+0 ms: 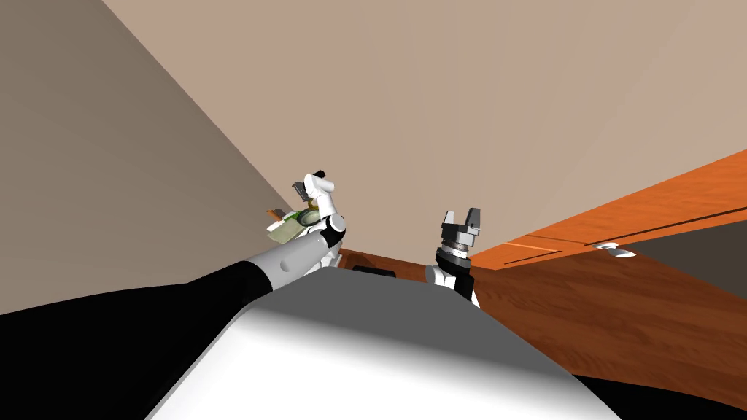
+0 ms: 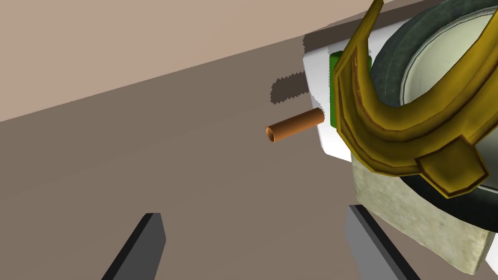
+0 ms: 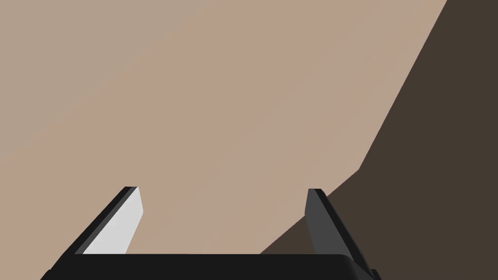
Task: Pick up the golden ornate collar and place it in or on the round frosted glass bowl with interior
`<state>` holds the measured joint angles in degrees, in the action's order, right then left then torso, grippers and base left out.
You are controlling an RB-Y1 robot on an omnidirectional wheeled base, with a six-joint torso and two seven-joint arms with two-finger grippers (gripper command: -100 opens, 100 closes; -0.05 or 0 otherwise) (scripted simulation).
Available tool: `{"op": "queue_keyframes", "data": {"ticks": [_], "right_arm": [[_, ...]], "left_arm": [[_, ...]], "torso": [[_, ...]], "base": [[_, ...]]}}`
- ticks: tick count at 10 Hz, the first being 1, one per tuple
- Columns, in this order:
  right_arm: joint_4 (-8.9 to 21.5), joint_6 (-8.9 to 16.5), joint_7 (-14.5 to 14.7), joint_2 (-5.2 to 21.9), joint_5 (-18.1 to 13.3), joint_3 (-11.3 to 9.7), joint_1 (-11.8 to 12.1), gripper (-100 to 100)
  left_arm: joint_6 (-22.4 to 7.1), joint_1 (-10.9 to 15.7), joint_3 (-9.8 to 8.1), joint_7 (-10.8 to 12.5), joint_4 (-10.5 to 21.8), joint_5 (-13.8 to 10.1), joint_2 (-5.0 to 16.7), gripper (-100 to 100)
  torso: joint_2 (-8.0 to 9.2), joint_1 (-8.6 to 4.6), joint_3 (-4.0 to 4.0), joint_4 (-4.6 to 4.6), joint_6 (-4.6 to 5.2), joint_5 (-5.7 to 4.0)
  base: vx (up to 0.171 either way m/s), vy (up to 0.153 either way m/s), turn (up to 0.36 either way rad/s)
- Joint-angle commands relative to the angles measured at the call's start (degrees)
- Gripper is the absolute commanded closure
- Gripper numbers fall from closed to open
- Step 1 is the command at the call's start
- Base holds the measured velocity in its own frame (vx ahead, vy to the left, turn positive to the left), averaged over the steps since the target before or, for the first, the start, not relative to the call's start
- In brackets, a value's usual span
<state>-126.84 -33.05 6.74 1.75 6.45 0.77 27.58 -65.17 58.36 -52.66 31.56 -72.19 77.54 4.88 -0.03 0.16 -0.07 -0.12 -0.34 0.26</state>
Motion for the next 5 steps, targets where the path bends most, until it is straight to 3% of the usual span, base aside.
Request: {"op": "queue_keyframes", "data": {"ticks": [1, 5], "right_arm": [[0.0, 0.0, 0.0, 0.0, 0.0, 0.0, 0.0, 0], [0.0, 0.0, 0.0, 0.0, 0.0, 0.0, 0.0, 0]], "left_arm": [[0.0, 0.0, 0.0, 0.0, 0.0, 0.0, 0.0, 0], [0.0, 0.0, 0.0, 0.0, 0.0, 0.0, 0.0, 0]], "torso": [[0.0, 0.0, 0.0, 0.0, 0.0, 0.0], [-0.05, -0.03, -0.03, -0.01, 0.0, -0.01]], "base": [[0.0, 0.0, 0.0], [0.0, 0.0, 0.0]]}}
